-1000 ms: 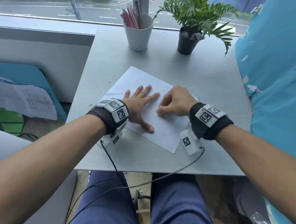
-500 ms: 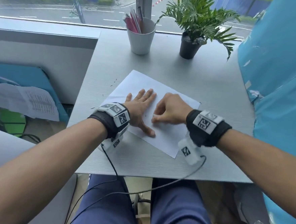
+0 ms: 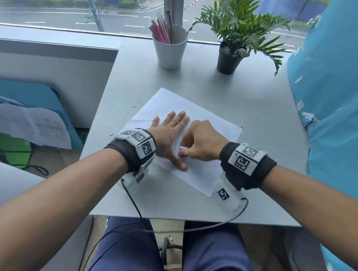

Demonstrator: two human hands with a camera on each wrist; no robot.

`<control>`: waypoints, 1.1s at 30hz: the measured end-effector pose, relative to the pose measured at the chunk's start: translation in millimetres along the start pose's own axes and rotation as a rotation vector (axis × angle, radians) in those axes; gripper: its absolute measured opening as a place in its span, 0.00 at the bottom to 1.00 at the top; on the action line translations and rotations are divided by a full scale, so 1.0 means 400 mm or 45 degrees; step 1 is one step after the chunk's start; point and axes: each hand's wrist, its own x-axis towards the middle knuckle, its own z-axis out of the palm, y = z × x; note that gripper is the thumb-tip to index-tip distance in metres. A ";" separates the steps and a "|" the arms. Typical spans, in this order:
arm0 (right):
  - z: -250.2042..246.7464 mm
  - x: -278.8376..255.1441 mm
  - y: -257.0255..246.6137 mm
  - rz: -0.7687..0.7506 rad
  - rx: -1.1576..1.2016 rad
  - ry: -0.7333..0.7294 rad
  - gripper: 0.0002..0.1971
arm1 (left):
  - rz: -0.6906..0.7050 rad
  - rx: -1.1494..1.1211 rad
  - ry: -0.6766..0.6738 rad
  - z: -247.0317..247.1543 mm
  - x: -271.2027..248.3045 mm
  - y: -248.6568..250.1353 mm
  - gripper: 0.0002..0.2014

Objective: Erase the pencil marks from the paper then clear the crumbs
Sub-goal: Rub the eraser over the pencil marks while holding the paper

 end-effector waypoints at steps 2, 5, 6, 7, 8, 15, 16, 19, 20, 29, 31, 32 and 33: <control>-0.035 0.030 0.038 0.130 0.070 0.087 0.08 | 0.004 -0.010 -0.010 -0.003 -0.001 -0.002 0.76; -0.072 0.057 0.066 0.206 0.104 0.265 0.09 | -0.006 -0.018 0.005 0.000 0.001 -0.003 0.76; -0.052 0.046 0.045 0.150 0.064 0.196 0.08 | -0.004 -0.018 -0.005 0.001 0.000 -0.001 0.76; -0.028 0.030 0.020 0.063 0.017 0.095 0.08 | 0.000 -0.015 -0.005 0.003 0.001 -0.002 0.77; -0.014 0.014 0.009 0.005 0.021 0.016 0.07 | 0.002 -0.012 0.002 0.003 0.002 -0.002 0.77; -0.051 0.057 0.033 0.077 0.006 0.123 0.08 | 0.000 -0.015 -0.001 0.001 0.002 -0.001 0.77; -0.030 0.034 0.011 -0.002 -0.014 0.015 0.08 | 0.010 -0.015 0.005 0.002 0.002 -0.004 0.77; -0.070 0.075 0.057 0.112 0.082 0.079 0.06 | 0.034 -0.012 0.006 -0.002 0.000 -0.007 0.77; -0.096 0.092 0.077 0.161 0.125 0.169 0.06 | 0.030 -0.016 0.017 0.000 0.001 -0.007 0.77; -0.105 0.114 0.090 0.159 0.111 0.196 0.07 | -0.019 -0.003 0.037 0.002 0.010 -0.013 0.80; -0.077 0.104 0.062 0.067 0.058 0.123 0.07 | -0.021 0.001 0.028 0.005 0.008 -0.013 0.81; -0.056 0.090 0.044 -0.016 0.025 0.041 0.07 | -0.018 0.001 0.029 0.007 0.010 -0.015 0.81; -0.050 0.085 0.040 -0.048 0.014 0.004 0.07 | -0.018 0.004 0.036 0.006 0.011 -0.017 0.81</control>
